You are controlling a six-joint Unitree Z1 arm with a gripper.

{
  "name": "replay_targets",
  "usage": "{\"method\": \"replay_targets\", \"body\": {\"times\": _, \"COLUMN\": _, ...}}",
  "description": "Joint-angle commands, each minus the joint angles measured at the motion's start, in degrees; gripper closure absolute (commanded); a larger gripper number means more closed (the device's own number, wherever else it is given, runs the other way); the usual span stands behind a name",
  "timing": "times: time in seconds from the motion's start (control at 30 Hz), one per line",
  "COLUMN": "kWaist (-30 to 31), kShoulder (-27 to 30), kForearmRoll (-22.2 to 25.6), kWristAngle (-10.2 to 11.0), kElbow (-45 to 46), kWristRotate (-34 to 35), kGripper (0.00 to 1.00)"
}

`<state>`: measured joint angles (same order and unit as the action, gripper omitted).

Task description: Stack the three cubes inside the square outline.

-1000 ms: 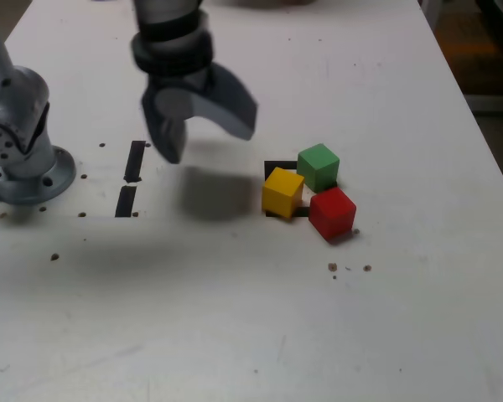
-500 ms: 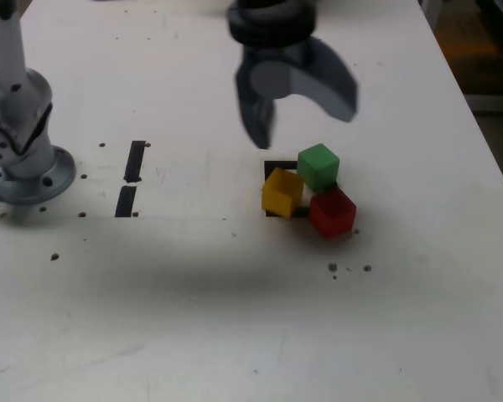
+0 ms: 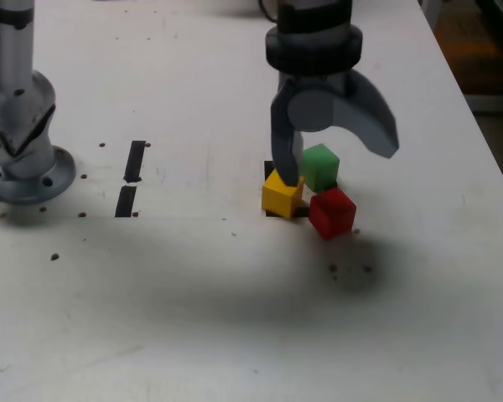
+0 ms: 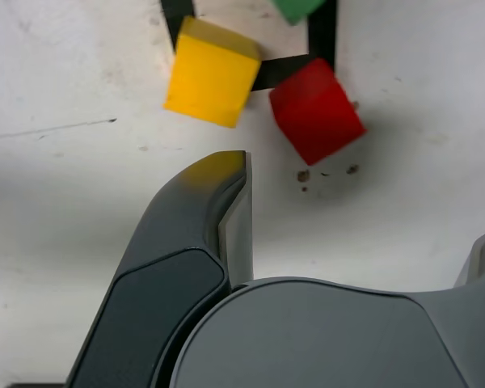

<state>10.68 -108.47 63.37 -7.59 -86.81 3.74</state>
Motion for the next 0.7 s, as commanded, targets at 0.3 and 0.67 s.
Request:
{"method": "replay_targets", "body": {"times": 0.3, "kWaist": -0.2, "kShoulder": -4.9, "kForearmRoll": -1.8, "kWristAngle": -3.7, "kElbow": 0.6, "kWristRotate": 4.2, "kGripper": 0.01}}
{"method": "replay_targets", "body": {"times": 0.67, "kWaist": -2.0, "kShoulder": -9.4, "kForearmRoll": -4.2, "kWristAngle": -4.0, "kElbow": -0.2, "kWristRotate": 4.1, "kGripper": 0.01}}
